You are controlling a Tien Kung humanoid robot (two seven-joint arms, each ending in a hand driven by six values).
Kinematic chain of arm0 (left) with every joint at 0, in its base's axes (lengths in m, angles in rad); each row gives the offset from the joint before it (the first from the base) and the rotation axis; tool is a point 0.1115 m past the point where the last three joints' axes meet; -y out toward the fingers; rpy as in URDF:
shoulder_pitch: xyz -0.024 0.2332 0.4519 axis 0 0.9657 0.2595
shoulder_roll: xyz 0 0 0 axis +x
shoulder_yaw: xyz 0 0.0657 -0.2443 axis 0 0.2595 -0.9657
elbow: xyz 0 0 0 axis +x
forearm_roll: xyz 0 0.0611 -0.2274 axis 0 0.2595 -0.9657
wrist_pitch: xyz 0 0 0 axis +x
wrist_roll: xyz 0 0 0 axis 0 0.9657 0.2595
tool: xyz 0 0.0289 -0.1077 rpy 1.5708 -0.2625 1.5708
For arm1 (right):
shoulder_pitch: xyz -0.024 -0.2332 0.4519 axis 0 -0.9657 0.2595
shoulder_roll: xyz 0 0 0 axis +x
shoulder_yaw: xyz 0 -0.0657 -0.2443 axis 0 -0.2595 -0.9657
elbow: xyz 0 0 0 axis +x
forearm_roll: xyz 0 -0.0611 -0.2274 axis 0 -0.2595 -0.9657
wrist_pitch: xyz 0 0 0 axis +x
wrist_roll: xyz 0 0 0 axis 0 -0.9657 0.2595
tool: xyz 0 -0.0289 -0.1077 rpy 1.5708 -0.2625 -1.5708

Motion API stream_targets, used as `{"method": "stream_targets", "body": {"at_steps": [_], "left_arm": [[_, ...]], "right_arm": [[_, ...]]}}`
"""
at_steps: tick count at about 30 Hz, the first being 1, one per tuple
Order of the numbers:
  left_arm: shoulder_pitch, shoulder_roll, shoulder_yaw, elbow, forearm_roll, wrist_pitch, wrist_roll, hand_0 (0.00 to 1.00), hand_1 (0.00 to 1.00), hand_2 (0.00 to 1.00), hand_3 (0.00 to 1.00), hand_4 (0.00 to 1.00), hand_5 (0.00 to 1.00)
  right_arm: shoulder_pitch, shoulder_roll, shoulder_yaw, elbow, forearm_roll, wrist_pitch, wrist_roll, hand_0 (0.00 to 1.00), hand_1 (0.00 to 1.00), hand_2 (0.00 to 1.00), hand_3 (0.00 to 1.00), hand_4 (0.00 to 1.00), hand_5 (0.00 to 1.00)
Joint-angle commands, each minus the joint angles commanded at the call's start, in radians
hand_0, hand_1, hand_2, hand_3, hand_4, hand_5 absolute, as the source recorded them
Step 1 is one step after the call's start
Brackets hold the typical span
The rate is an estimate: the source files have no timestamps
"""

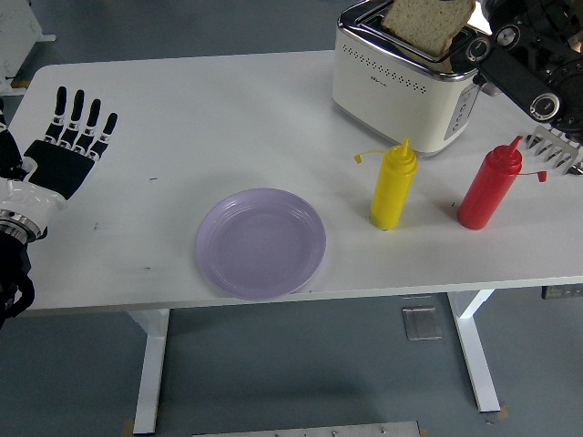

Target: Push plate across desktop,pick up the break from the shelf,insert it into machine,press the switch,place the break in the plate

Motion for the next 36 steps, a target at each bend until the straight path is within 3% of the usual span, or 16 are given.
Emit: {"method": "stream_targets", "body": {"at_steps": [11, 12, 29, 30, 35, 36], "left_arm": [[-0.001, 0.003, 0.009, -0.007, -0.002, 0.002, -0.003, 0.820, 0.742, 0.682, 0.694, 0.813, 0.998], [-0.002, 0.003, 0.011, -0.008, -0.002, 0.003, -0.003, 0.816, 0.737, 0.677, 0.691, 0.814, 0.998], [-0.006, 0.006, 0.021, -0.017, -0.007, 0.005, -0.003, 0.809, 0.732, 0.674, 0.688, 0.813, 0.998], [-0.006, 0.006, 0.021, -0.018, -0.007, 0.005, -0.003, 0.805, 0.728, 0.672, 0.685, 0.813, 0.998], [-0.007, 0.007, 0.024, -0.018, -0.007, 0.006, -0.002, 0.805, 0.728, 0.672, 0.685, 0.813, 0.998], [-0.007, 0.007, 0.024, -0.018, -0.007, 0.006, -0.001, 0.802, 0.727, 0.670, 0.682, 0.813, 0.998]], "right_arm": [[0.011, 0.033, -0.040, -0.058, -0.005, -0.014, 0.031, 0.360, 0.499, 0.498, 0.410, 0.131, 0.002], [0.011, 0.034, -0.041, -0.060, -0.003, -0.011, 0.037, 0.336, 0.530, 0.548, 0.510, 0.268, 0.002], [0.026, 0.074, -0.072, -0.093, 0.009, 0.011, 0.099, 0.346, 0.557, 0.633, 0.595, 0.330, 0.002], [0.027, 0.076, -0.075, -0.096, 0.007, 0.016, 0.100, 0.347, 0.568, 0.673, 0.646, 0.347, 0.002], [0.027, 0.085, -0.090, -0.111, -0.008, 0.041, 0.102, 0.347, 0.568, 0.673, 0.646, 0.347, 0.002], [0.027, 0.086, -0.093, -0.114, -0.009, 0.045, 0.101, 0.350, 0.572, 0.703, 0.698, 0.377, 0.002]]}}
